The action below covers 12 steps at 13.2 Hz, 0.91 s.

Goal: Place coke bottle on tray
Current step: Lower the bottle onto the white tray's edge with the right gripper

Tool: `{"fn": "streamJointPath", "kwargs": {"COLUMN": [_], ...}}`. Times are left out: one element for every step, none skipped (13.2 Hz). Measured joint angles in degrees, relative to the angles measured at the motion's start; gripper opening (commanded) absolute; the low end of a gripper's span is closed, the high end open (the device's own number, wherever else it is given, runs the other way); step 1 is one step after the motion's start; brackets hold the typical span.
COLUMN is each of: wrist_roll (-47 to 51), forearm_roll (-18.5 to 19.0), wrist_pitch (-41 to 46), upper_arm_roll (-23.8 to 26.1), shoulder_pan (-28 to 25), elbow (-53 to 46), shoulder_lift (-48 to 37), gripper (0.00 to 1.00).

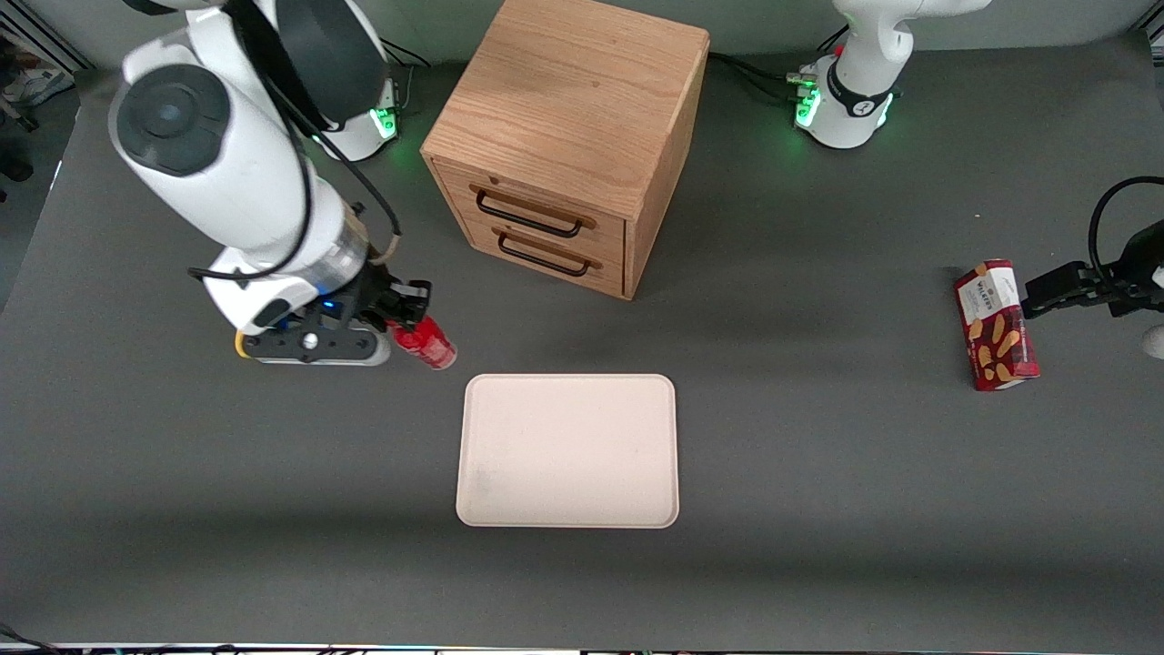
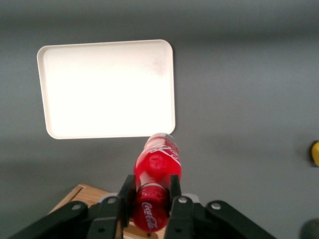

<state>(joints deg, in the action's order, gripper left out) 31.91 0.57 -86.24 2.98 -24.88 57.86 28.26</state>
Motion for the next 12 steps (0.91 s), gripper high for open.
{"fn": "streamJointPath", "kwargs": {"wrist_roll": [0.3, 0.3, 0.3, 0.3, 0.3, 0.3, 0.3, 0.2, 0.1, 0.0, 0.0, 0.0], "forearm_roll": [0.0, 0.0, 0.0, 0.0, 0.0, 0.0, 0.1, 0.3, 1.2, 2.8, 3.8, 4.2], "wrist_pitch": [-0.7, -1.5, -2.0, -3.0, -4.3, -5.6, -7.3, -9.6, -12.6, -16.2, -19.2, -21.6], "upper_arm_roll": [0.0, -0.2, -0.4, -0.4, -0.5, -0.6, -0.7, -0.8, -0.8, -0.8, -0.9, -0.9], "shoulder_pan": [-0.1, 0.0, 0.2, 0.3, 0.4, 0.4, 0.5, 0.5, 0.7, 0.8, 0.8, 0.8], "elbow": [-0.9, -1.4, -1.6, -1.6, -1.6, -1.6, -1.5, -1.0, 0.3, 2.3, 4.4, 6.5], "shoulder_lift": [1.2, 2.1, 2.9, 3.8, 5.0, 6.3, 7.7, 9.0, 10.0, 10.7, 11.1, 11.3], "gripper": [0.0, 0.0, 0.0, 0.0, 0.0, 0.0, 0.0, 0.0, 0.0, 0.0, 0.0, 0.0]}}
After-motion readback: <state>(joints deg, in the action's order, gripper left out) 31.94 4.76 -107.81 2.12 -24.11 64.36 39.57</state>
